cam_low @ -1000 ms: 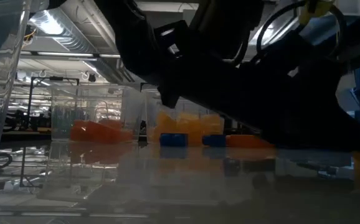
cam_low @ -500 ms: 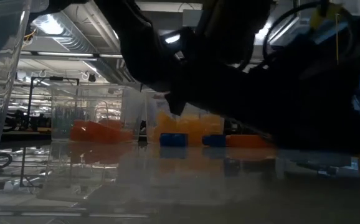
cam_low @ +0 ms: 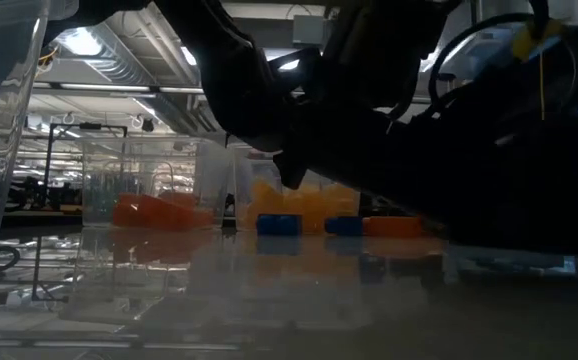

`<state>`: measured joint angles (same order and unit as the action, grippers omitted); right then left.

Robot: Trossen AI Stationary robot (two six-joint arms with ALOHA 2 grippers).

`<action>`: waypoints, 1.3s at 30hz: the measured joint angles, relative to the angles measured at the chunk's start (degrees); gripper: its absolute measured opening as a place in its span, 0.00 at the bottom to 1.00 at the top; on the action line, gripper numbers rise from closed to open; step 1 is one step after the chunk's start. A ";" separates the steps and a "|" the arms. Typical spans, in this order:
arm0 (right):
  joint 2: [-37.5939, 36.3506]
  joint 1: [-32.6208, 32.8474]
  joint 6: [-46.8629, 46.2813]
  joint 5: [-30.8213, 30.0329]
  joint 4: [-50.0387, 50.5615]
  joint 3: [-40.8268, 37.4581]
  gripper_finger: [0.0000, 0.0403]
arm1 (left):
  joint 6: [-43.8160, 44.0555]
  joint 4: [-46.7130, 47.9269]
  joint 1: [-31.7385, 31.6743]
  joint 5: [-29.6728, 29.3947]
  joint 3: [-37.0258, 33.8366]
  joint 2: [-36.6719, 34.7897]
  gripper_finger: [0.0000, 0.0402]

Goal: Sort blocks
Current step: Put the yellow game piece into the top right transparent bin

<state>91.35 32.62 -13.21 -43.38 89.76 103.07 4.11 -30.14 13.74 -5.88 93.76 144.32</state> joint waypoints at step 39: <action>0.02 0.00 0.00 0.13 -0.07 0.00 0.70 | -0.63 -2.82 -0.12 0.24 0.09 0.87 0.31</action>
<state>91.37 32.62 -13.21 -43.24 89.69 103.07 3.47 -32.96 13.62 -5.64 93.84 145.18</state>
